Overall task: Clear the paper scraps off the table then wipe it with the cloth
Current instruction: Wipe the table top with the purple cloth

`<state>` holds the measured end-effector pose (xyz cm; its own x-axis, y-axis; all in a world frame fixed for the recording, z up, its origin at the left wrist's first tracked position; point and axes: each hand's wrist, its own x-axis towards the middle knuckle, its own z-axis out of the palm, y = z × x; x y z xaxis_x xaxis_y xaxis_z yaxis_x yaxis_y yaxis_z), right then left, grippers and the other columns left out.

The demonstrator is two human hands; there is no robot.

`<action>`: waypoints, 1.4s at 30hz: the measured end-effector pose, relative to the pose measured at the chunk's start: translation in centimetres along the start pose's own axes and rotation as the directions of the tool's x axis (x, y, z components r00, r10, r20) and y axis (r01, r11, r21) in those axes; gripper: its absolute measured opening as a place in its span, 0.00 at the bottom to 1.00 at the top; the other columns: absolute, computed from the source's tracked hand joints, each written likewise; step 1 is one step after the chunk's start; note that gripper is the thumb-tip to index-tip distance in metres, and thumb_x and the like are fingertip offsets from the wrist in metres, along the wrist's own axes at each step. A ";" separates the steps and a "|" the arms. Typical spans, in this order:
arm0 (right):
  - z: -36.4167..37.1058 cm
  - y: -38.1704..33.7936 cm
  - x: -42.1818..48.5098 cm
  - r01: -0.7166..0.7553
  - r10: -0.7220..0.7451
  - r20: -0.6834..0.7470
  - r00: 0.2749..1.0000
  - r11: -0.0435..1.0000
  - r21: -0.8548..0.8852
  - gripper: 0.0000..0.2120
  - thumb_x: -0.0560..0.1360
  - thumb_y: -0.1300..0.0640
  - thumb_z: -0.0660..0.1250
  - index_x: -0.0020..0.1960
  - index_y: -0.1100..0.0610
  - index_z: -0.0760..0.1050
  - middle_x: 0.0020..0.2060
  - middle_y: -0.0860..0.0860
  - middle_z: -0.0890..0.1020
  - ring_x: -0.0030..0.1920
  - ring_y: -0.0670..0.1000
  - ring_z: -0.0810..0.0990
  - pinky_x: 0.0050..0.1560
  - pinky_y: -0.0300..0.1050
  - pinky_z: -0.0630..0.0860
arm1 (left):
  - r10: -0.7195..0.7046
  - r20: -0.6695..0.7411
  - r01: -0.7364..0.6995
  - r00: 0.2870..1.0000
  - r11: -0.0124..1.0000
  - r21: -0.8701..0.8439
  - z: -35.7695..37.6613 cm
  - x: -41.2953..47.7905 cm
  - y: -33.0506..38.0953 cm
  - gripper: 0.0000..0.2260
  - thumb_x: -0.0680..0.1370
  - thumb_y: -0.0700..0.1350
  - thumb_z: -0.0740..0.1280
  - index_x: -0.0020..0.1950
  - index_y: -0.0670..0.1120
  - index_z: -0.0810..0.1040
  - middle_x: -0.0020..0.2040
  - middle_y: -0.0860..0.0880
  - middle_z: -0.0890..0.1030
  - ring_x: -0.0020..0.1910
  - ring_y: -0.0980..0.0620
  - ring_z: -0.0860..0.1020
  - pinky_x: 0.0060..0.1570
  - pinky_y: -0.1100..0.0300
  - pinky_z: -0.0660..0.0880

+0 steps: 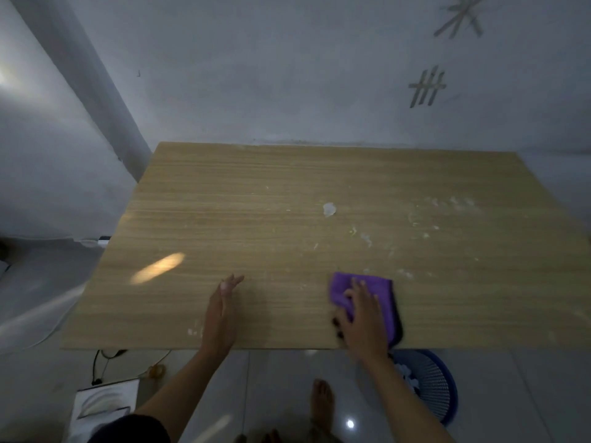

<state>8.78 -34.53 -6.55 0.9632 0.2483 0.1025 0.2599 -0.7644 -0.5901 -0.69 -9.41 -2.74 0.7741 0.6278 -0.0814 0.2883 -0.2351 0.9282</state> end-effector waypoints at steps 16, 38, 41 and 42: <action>2.2 -1.7 2.5 0.355 -0.340 0.184 0.922 0.933 -0.053 0.22 0.76 0.48 0.56 0.69 0.49 0.66 0.71 0.43 0.66 0.73 0.42 0.54 0.72 0.48 0.48 | 0.084 0.161 -0.114 0.983 0.976 0.188 6.1 1.8 2.7 0.18 0.81 0.47 0.51 0.60 0.45 0.77 0.68 0.53 0.70 0.71 0.53 0.63 0.68 0.61 0.56; -2.5 8.7 21.7 0.209 -0.205 0.038 0.978 0.965 -0.158 0.21 0.75 0.45 0.53 0.64 0.46 0.72 0.67 0.45 0.73 0.69 0.49 0.67 0.70 0.50 0.53 | 0.015 -0.032 -0.010 0.999 0.987 0.159 17.2 10.9 7.8 0.18 0.82 0.48 0.50 0.66 0.44 0.71 0.67 0.45 0.72 0.68 0.49 0.68 0.67 0.58 0.60; -5.1 10.2 25.1 -0.126 0.095 -0.205 0.974 0.982 -0.141 0.22 0.74 0.44 0.50 0.58 0.50 0.77 0.60 0.50 0.79 0.67 0.55 0.71 0.70 0.60 0.53 | 0.009 -0.049 -0.001 0.999 0.985 0.172 17.8 11.7 8.3 0.19 0.82 0.48 0.49 0.66 0.44 0.71 0.68 0.45 0.72 0.69 0.49 0.66 0.68 0.57 0.60; -5.1 9.4 25.5 -0.166 0.130 -0.263 0.956 0.979 -0.116 0.20 0.75 0.45 0.53 0.55 0.51 0.79 0.56 0.53 0.82 0.65 0.57 0.73 0.69 0.63 0.54 | 0.007 -0.055 0.002 0.998 0.986 0.169 17.9 11.9 8.2 0.19 0.82 0.49 0.49 0.66 0.43 0.71 0.68 0.45 0.72 0.70 0.48 0.66 0.68 0.57 0.60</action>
<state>36.18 -38.41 -5.42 0.9726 -0.0188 0.2316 0.1028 -0.8589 -0.5017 20.92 -17.16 -2.63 0.7440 0.6659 -0.0547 0.3812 -0.3558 0.8533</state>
